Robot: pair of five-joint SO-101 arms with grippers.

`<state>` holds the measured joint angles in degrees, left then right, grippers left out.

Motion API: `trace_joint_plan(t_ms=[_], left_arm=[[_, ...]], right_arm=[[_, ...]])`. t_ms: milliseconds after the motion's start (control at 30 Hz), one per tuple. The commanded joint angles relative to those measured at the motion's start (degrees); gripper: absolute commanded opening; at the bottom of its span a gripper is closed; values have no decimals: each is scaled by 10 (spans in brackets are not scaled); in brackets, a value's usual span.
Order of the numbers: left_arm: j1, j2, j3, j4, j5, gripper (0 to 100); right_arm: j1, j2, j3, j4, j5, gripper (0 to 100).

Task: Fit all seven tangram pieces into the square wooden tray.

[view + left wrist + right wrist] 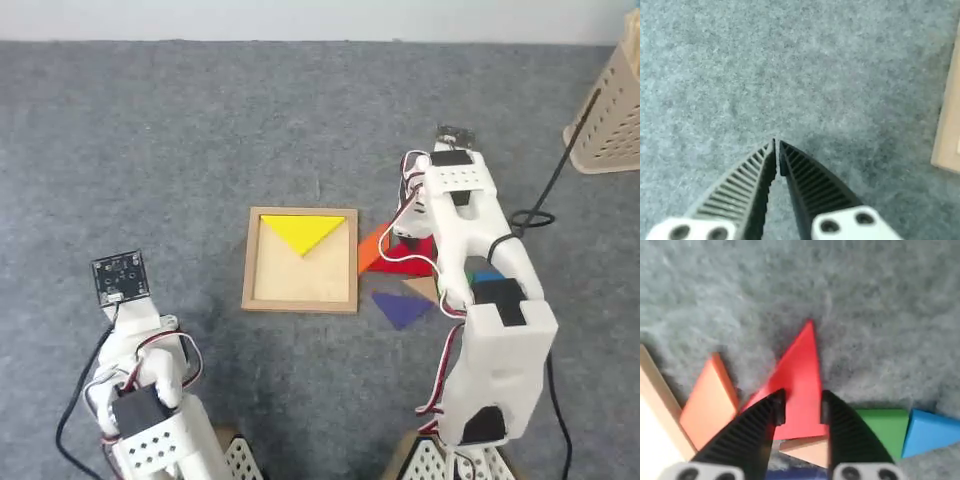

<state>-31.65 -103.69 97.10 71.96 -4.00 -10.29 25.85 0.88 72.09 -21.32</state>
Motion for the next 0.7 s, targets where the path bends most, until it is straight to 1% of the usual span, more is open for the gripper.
trace_joint_plan(t_ms=[0,133,233,400,500,600,667], left_arm=[[1,-2,-5,2,5,13],[1,-2,-5,2,5,13],[1,-2,-5,2,5,13],[1,-2,-5,2,5,13],[1,-2,-5,2,5,13],[1,-2,-5,2,5,13],[1,-2,-5,2,5,13]], right_arm=[[6,-33,-16,-7,49,9],[23,-83,5,-19,73,7],[31,-124,47,-54,83,7],[31,-206,122,-107,91,8],[26,-246,154,-116,91,17],[1,-257,173,-118,89,75],[-34,-248,180,-117,91,103]])
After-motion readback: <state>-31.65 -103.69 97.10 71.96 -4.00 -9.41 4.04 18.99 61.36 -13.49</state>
